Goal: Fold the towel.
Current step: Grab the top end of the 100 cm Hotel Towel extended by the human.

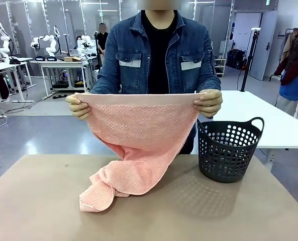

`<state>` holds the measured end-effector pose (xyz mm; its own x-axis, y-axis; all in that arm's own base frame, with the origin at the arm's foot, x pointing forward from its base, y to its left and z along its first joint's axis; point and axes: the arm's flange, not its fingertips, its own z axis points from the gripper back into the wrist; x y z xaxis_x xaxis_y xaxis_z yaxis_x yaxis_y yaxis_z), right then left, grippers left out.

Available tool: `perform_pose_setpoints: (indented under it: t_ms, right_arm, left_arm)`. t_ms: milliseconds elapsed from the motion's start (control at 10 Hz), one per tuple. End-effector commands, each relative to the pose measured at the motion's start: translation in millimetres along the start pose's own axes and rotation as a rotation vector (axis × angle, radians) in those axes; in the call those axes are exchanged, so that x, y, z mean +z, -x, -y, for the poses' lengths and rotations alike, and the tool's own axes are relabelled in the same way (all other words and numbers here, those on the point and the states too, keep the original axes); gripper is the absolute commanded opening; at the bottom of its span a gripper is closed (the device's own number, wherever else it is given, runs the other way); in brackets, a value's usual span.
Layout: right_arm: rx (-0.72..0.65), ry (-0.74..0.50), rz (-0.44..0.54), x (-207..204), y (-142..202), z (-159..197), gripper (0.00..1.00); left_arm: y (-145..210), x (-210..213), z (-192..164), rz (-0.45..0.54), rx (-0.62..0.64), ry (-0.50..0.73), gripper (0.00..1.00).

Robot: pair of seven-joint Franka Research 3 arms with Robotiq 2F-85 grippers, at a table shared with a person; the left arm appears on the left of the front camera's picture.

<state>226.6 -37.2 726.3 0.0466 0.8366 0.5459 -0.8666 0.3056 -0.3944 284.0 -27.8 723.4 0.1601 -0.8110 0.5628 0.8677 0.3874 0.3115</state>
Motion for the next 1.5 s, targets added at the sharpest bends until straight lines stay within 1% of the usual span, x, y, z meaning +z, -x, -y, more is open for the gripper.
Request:
perform_pose_setpoints:
  t_ms: [0,300,400,500,600,700,800,1000,1100,1200,1300,1400]
  right_arm:
    - [0.002,0.006,-0.002,5,0,-1,1.00]
    - [0.002,0.006,-0.002,5,0,-1,1.00]
    - [0.002,0.006,-0.002,5,0,-1,1.00]
    - [0.024,-0.005,0.008,3,2,0,1.00]
    - [0.017,0.036,-0.093,-6,-33,6,1.00]
    - [0.058,0.020,-0.097,-12,-62,9,1.00]
    - [0.087,0.007,-0.108,-16,-83,12,1.00]
    - [0.163,0.012,-0.196,-28,-136,18,1.00]
    - [0.194,0.009,-0.216,-36,-159,22,1.00]
    - [0.214,-0.006,-0.225,-46,-178,30,1.00]
    - [0.243,0.005,-0.248,-60,-195,34,1.00]
    - [0.296,0.001,-0.263,-75,-213,39,1.00]
  left_arm:
    - [-3,0,2,-0.016,-0.025,-0.014,1.00]
    - [-3,0,2,-0.016,-0.025,-0.014,1.00]
    - [-1,-1,1,-0.002,-0.023,0.011,1.00]
    - [-25,2,14,-0.106,-0.165,-0.022,1.00]
    - [-61,-5,20,-0.142,-0.288,-0.033,1.00]
    - [-90,-12,18,-0.180,-0.347,-0.060,1.00]
    - [-111,-15,18,-0.216,-0.390,-0.075,1.00]
    - [-162,-27,13,-0.301,-0.420,-0.060,1.00]
    - [-180,-36,12,-0.317,-0.457,-0.039,1.00]
    - [-193,-46,8,-0.325,-0.469,-0.019,1.00]
    - [-202,-57,6,-0.333,-0.478,-0.001,1.00]
    - [-212,-73,5,-0.360,-0.480,0.019,1.00]
